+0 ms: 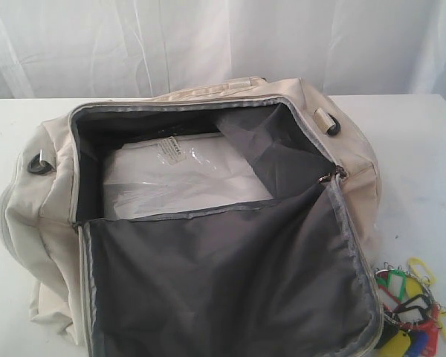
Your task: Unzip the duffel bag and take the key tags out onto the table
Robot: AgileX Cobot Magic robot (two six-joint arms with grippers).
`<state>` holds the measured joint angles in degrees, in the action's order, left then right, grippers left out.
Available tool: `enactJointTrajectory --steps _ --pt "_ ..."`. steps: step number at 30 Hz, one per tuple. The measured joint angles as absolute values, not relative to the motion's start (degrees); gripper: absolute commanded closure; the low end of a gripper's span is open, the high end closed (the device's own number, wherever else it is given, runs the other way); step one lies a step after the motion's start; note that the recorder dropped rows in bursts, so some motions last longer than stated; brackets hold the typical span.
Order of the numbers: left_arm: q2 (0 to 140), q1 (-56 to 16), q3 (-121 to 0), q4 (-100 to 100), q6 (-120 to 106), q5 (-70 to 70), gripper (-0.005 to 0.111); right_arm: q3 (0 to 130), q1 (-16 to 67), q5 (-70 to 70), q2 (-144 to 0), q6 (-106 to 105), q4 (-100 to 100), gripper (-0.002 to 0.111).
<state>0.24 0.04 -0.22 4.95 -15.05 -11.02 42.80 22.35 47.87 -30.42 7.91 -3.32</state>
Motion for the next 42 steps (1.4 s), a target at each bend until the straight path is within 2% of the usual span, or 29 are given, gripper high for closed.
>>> enactJointTrajectory --steps 5,14,42 --pt "0.2 0.0 -0.2 5.0 -13.9 -12.4 0.107 42.8 22.3 47.9 -30.4 7.9 -3.3 0.108" --pt "0.2 0.0 -0.2 5.0 1.6 -12.2 0.107 42.8 22.3 47.9 -30.4 7.9 -3.3 0.108" --pt "0.2 0.0 -0.2 -1.6 2.3 -11.8 0.107 42.8 22.3 47.9 -30.4 8.6 -3.3 0.108"
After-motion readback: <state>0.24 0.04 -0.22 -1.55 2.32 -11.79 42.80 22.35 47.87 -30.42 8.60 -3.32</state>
